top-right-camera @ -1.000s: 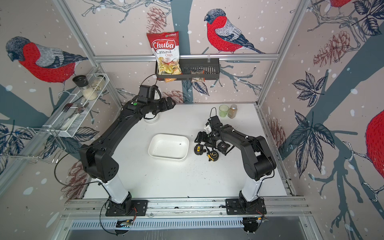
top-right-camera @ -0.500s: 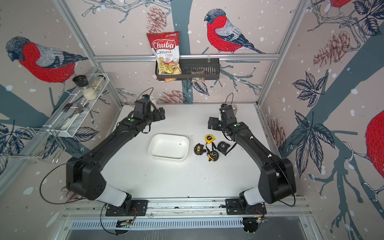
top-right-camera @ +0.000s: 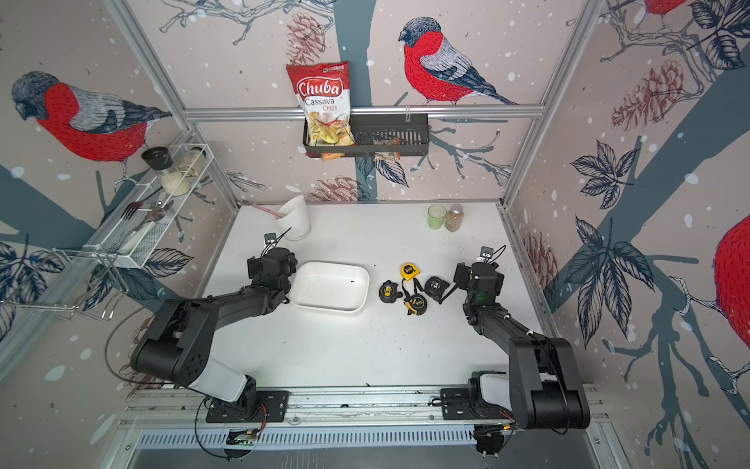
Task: Take the tape measure out of the storage box
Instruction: Reset both arms
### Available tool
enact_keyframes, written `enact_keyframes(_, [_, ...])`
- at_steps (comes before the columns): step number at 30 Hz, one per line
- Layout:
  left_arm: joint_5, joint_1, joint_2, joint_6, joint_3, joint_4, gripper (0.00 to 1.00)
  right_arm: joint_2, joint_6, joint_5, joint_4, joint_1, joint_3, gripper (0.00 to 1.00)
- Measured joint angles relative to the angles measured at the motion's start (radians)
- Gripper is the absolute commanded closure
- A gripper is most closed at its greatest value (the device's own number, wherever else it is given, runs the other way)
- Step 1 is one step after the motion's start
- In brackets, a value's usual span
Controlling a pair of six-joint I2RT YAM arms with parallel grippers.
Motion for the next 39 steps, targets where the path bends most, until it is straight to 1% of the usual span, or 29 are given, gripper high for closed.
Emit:
enact_keyframes(3, [0.005, 0.011, 0.024, 0.040, -0.069, 0.105, 0.04, 0.051, 0.001, -0.029, 0.100, -0.027, -0.036, 0.07])
enact_keyframes(6, [0.061, 0.059, 0.017, 0.054, -0.113, 0.186, 0.04, 0.087, 0.002, -0.069, 0.197, -0.034, -0.039, 0.07])
enact_keyframes(10, [0.124, 0.147, -0.079, -0.002, -0.261, 0.341, 0.04, 0.170, 0.011, -0.105, 0.327, -0.049, -0.029, 0.09])
enact_keyframes(14, [0.228, 0.160, -0.093, -0.008, -0.323, 0.452, 0.02, 0.189, 0.008, -0.150, 0.401, -0.049, -0.049, 0.09])
enact_keyframes(17, [0.260, 0.161, -0.048, -0.006, -0.381, 0.584, 0.02, 0.189, 0.008, -0.156, 0.447, -0.048, -0.069, 0.08])
enact_keyframes(20, [0.294, 0.163, -0.046, 0.002, -0.377, 0.589, 0.02, 0.230, -0.011, -0.171, 0.596, -0.038, -0.145, 0.07])
enact_keyframes(21, [0.304, 0.169, -0.046, 0.000, -0.370, 0.607, 0.02, 0.233, -0.013, -0.176, 0.573, -0.036, -0.149, 0.01])
enact_keyframes(22, [0.309, 0.175, -0.047, -0.001, -0.364, 0.608, 0.02, 0.229, -0.013, -0.180, 0.566, -0.035, -0.142, 0.00])
enact_keyframes(25, [0.321, 0.188, -0.048, -0.017, -0.358, 0.607, 0.02, 0.227, -0.016, -0.180, 0.659, -0.037, -0.154, 0.00])
enact_keyframes(29, [0.338, 0.189, -0.050, -0.019, -0.358, 0.607, 0.02, 0.213, -0.016, -0.180, 0.652, -0.034, -0.146, 0.00])
enact_keyframes(33, [0.342, 0.190, -0.053, -0.023, -0.358, 0.607, 0.02, 0.213, -0.023, -0.148, 0.661, 0.001, -0.149, 0.00])
enact_keyframes(39, [0.342, 0.190, -0.054, -0.023, -0.359, 0.607, 0.02, 0.220, -0.037, -0.113, 0.664, 0.010, -0.148, 0.00])
